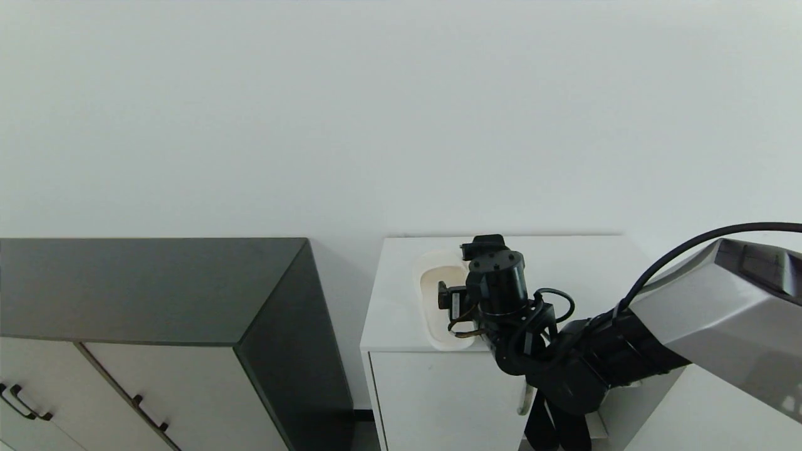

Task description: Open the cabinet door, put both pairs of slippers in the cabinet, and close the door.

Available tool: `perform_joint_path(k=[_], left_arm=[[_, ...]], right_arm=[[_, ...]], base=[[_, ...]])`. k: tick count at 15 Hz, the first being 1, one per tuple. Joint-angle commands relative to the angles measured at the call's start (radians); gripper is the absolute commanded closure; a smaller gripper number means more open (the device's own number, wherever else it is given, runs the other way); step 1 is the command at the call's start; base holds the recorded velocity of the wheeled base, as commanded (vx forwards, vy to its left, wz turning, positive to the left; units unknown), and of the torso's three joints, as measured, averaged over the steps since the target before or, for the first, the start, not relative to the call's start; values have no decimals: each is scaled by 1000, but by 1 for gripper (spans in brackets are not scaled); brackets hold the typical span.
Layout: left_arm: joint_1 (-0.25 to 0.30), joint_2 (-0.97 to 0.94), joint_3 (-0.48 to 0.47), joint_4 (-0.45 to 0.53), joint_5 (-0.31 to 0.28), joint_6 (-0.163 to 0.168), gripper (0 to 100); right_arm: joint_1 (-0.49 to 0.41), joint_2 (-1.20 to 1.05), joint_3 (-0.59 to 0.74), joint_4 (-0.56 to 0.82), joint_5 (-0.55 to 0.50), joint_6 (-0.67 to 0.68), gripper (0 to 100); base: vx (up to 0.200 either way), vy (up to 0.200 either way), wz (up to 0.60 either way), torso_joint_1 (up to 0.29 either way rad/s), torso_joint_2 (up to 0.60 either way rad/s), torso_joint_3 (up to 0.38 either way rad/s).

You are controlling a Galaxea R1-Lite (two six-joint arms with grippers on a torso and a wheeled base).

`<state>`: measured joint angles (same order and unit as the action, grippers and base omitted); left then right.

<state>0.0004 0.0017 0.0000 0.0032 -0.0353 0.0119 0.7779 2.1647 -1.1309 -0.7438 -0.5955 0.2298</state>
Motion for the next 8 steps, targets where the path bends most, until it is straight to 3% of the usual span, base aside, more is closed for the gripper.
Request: perform_joint_path(k=[1,8], left_arm=[[1,1,0,0,0,0,100],[1,0,0,0,0,-1,100]], right_arm=[[-9,14,-4,0,31,0,0],[-68,127,-102,-20,72,-3,0]], base=[[0,0,0,0,0,0],[0,0,0,0,0,0]])
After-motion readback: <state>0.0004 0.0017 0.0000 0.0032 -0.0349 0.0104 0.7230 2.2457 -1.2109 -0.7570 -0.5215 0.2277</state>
